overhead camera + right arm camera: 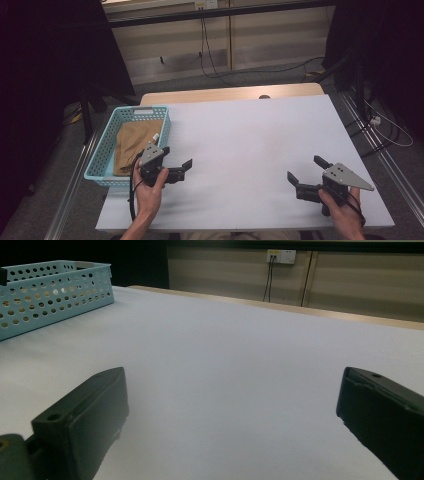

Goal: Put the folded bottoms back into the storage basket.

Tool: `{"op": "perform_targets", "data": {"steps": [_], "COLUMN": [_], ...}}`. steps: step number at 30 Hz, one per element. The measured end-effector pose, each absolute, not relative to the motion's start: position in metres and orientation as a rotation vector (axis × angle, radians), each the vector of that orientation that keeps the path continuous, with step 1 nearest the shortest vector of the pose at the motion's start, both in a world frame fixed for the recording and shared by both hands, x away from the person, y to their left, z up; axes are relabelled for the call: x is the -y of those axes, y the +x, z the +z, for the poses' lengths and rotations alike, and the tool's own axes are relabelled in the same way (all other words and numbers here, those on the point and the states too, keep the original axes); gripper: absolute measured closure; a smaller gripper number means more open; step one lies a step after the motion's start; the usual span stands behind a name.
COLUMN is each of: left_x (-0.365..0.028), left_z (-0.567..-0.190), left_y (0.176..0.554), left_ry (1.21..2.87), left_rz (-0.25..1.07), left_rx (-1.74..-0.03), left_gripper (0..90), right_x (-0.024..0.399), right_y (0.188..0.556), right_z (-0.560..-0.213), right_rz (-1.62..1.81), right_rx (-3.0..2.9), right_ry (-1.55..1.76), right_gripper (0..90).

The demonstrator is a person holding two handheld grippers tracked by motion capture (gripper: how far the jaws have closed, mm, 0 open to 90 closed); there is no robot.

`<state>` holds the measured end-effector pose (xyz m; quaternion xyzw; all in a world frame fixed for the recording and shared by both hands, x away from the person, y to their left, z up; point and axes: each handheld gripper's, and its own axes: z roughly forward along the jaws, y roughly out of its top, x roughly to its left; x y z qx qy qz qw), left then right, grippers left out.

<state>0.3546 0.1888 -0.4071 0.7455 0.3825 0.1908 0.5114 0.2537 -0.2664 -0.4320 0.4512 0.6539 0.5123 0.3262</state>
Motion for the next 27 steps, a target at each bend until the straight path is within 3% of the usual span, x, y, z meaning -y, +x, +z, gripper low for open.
{"op": "perform_targets", "data": {"steps": [27], "left_x": [-0.169], "left_z": [-0.43], "left_y": [0.342], "left_ry": [1.876], "left_rz": [0.446], "left_rx": [-0.878], "left_gripper": [3.9], "right_x": [0.268], "right_y": [0.254], "right_z": [-0.432], "right_rz": [1.343], "right_rx": [-1.722], "right_ry": [1.18], "right_gripper": [0.0]}}
